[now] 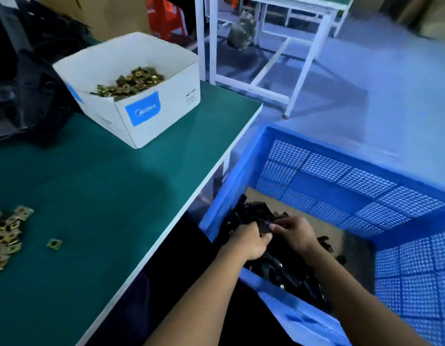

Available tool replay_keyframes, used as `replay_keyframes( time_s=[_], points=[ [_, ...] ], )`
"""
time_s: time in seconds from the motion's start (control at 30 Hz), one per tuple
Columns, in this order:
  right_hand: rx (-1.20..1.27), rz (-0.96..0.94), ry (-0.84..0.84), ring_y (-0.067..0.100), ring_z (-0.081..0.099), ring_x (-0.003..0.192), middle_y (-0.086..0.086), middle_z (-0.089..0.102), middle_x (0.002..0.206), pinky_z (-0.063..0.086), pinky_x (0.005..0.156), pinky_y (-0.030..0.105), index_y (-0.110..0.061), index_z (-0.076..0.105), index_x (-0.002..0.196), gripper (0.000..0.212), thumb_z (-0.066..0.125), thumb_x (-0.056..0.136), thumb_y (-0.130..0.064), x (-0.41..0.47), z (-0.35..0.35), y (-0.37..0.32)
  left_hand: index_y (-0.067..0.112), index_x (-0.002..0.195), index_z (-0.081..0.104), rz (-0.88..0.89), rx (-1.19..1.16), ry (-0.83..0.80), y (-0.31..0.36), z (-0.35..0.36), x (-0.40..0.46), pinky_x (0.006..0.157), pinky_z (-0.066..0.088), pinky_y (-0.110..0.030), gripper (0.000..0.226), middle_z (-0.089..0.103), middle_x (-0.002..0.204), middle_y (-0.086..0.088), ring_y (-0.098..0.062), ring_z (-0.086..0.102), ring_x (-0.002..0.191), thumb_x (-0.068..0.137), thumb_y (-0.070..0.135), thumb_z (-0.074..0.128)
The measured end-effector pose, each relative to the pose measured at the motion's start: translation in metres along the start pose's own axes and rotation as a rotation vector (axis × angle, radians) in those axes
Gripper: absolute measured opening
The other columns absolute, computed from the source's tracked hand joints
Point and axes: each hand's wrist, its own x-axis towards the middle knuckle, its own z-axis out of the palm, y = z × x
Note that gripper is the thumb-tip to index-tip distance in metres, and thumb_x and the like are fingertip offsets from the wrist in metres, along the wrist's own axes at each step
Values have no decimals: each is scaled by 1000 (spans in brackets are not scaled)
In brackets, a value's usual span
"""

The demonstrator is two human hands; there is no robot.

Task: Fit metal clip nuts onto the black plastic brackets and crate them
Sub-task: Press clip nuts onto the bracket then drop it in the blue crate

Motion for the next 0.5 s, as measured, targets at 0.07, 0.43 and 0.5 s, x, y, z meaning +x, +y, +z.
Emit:
replay_keyframes(
  time_s=[0.07, 0.43, 0.5],
  points=[
    [-147, 93, -48, 20, 71, 100, 3, 78, 104, 44, 76, 24, -16, 79, 112, 40, 75, 90, -49, 5, 8, 11, 8, 129, 61, -2, 90, -39, -3, 4, 2, 102, 50, -40, 50, 63, 132, -21, -40, 60, 123, 101, 48, 55],
    [17, -291, 481, 20, 70, 79, 2, 76, 81, 50, 68, 28, -19, 77, 90, 11, 67, 86, -18, -21, -36, -140, 19, 99, 73, 419, -113, 634, 54, -102, -52, 86, 56, -38, 10, 76, 99, 3, -19, 70, 94, 93, 22, 65],
    [75, -531, 580, 13, 61, 63, -5, 68, 68, 42, 58, 26, -23, 71, 86, 10, 64, 85, -16, -47, -44, -194, 20, 95, 74, 581, -205, 818, 60, -143, -87, 80, 56, -34, 8, 76, 93, 8, -9, 68, 79, 91, 19, 66]
  ],
)
